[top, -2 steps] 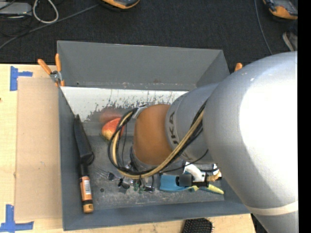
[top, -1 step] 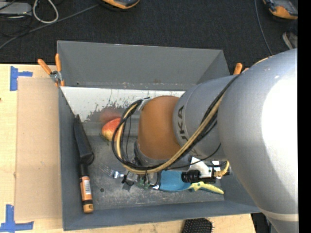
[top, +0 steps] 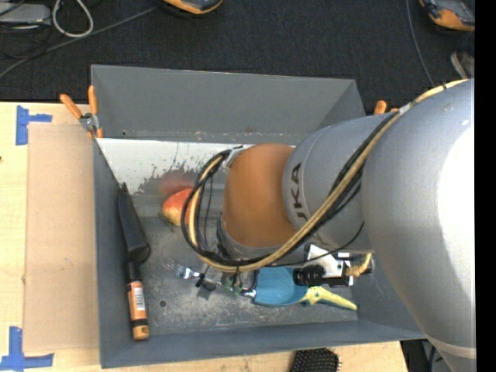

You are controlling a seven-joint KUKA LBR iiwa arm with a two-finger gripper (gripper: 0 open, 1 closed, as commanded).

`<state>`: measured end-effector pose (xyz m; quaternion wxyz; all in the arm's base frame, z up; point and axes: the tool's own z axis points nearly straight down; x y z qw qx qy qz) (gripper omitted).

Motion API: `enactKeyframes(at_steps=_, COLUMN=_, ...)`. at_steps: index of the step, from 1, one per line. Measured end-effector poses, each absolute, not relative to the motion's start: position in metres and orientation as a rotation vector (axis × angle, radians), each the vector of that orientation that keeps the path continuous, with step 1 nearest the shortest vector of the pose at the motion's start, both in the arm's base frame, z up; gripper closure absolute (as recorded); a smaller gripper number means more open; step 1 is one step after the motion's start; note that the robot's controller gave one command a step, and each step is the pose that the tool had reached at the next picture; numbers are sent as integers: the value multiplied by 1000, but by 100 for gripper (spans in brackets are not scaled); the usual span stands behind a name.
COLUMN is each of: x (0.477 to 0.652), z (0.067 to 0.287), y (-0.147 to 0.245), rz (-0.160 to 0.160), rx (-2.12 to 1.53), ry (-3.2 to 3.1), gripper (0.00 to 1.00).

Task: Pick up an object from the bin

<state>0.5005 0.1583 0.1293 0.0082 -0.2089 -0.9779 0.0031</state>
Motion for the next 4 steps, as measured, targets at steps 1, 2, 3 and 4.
enactKeyframes(at_steps=1, x=497, z=144, y=157, rz=22, rx=-649, ry=-3043, gripper=100)
enactKeyframes(at_steps=2, x=500, z=176, y=158, rz=11, rx=-650, ry=-3055, gripper=100)
enactKeyframes(at_steps=3, x=500, z=183, y=158, rz=13, rx=-646, ry=-3052, gripper=100)
enactKeyframes(at_steps=4, x=498, z=227, y=157, rz=19, rx=-643, ry=-3047, gripper=100)
